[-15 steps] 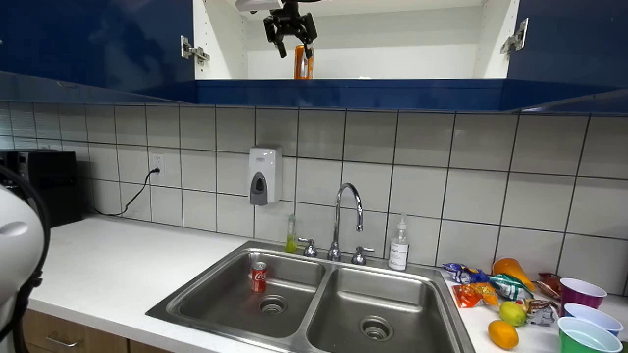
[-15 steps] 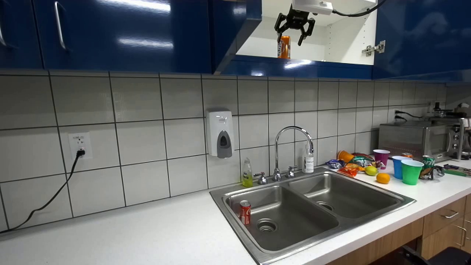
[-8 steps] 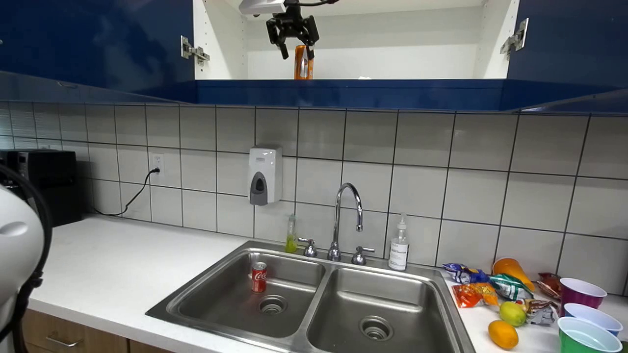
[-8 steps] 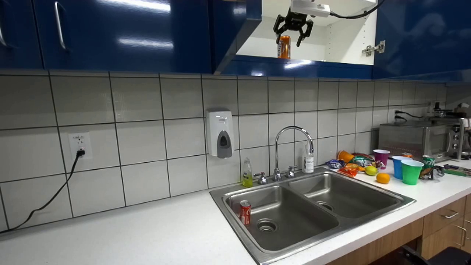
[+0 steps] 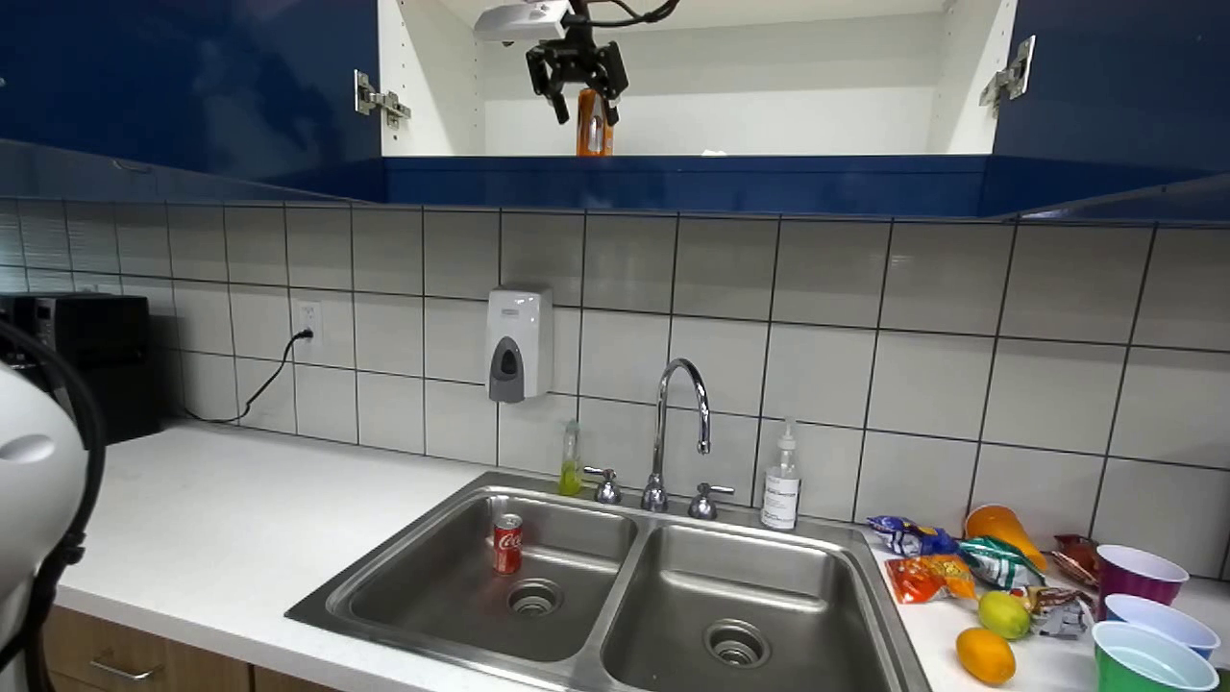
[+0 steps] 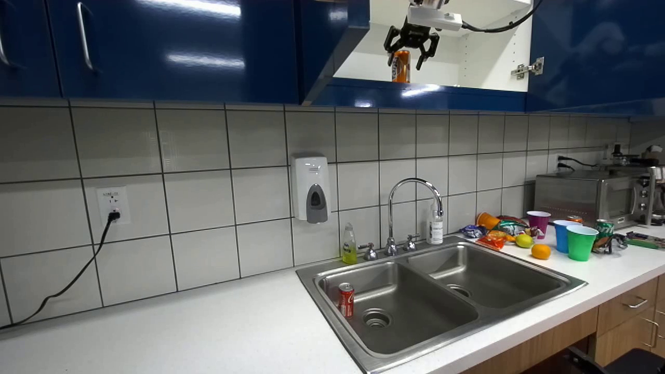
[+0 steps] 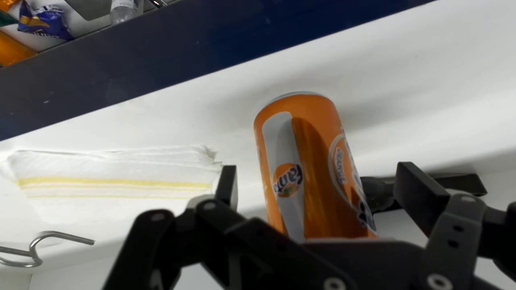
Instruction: Remove the can from the top cabinet and put it in the sink
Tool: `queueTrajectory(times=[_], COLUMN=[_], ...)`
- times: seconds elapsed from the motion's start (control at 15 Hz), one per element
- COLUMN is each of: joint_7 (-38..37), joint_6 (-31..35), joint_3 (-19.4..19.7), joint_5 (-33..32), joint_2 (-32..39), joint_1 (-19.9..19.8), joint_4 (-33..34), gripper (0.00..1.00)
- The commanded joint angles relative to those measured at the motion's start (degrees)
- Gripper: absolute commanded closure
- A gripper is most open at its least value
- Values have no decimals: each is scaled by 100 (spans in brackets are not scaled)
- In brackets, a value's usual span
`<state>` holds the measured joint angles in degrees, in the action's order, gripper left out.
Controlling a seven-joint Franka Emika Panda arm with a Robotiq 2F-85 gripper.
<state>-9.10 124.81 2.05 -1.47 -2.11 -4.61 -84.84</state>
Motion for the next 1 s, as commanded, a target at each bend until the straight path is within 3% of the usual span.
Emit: queueTrajectory(times=[0.0,0.93], joint_7=[-126,-97], joint_6=[124,451], joint_3=[-8,-14], joint_5=[-84,-95], joint_2=[166,221], joint_1=[1,13], joint_4=[184,106], gripper=[0,0])
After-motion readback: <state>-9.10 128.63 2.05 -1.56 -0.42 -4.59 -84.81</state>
